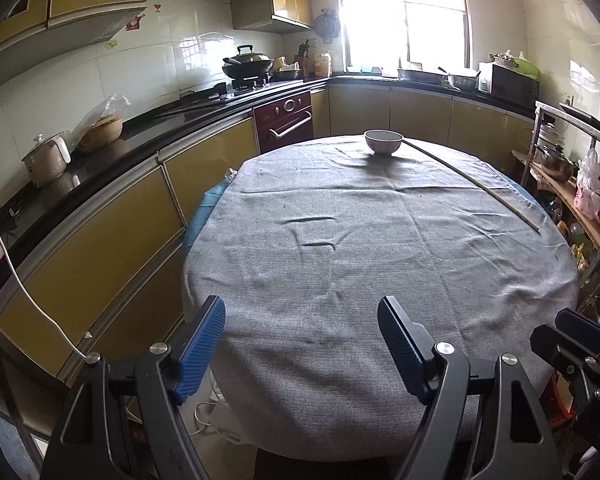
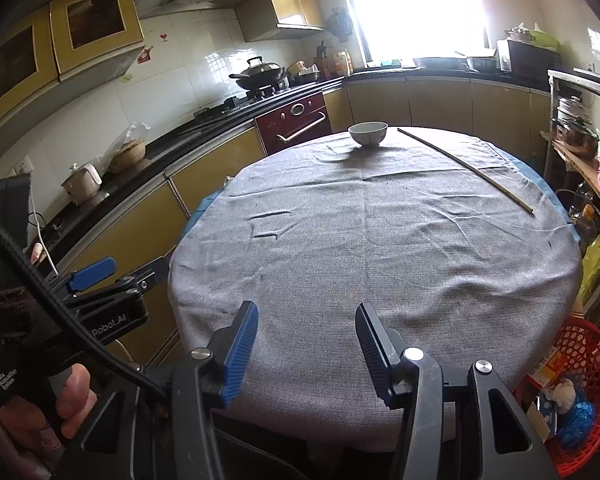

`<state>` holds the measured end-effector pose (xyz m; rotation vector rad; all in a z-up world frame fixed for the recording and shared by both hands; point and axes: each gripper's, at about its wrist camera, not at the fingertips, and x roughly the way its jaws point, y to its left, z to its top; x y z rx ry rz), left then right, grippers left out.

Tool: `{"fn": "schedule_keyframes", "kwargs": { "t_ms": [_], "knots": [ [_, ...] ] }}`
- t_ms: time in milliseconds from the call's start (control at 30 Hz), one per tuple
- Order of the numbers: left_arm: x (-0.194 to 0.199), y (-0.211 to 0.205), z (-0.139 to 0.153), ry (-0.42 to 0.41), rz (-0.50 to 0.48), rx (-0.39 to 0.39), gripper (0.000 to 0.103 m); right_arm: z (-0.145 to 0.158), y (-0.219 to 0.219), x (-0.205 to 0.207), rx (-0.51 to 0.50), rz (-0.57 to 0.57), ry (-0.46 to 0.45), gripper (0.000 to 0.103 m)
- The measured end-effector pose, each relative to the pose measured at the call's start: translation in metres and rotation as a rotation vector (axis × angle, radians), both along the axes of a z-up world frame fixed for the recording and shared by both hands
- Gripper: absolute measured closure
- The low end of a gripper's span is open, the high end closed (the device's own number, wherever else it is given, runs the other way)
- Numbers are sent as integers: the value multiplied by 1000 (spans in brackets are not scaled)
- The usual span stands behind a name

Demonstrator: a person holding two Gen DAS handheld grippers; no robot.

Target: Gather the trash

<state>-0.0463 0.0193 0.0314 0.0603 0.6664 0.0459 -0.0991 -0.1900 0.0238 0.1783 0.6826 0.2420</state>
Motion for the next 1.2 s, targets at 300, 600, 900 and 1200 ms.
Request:
{"fn": "schedule_keyframes", "kwargs": {
  "t_ms": [300,600,900,1200],
  "knots": [
    [-1,-4,1,-7,-2,11,24,0,-6,-1,13,-18,0,48],
    [-5,-7,1,-7,-11,13,24,-1,-10,-2,18,-31,3,48],
    [-8,-13,1,-6,-31,13,24,0,-10,-3,19,-36,1,48],
    [-9,-14,1,0,-38,7,24,-3,-15,-3,24,-50,11,48]
  ]
}}
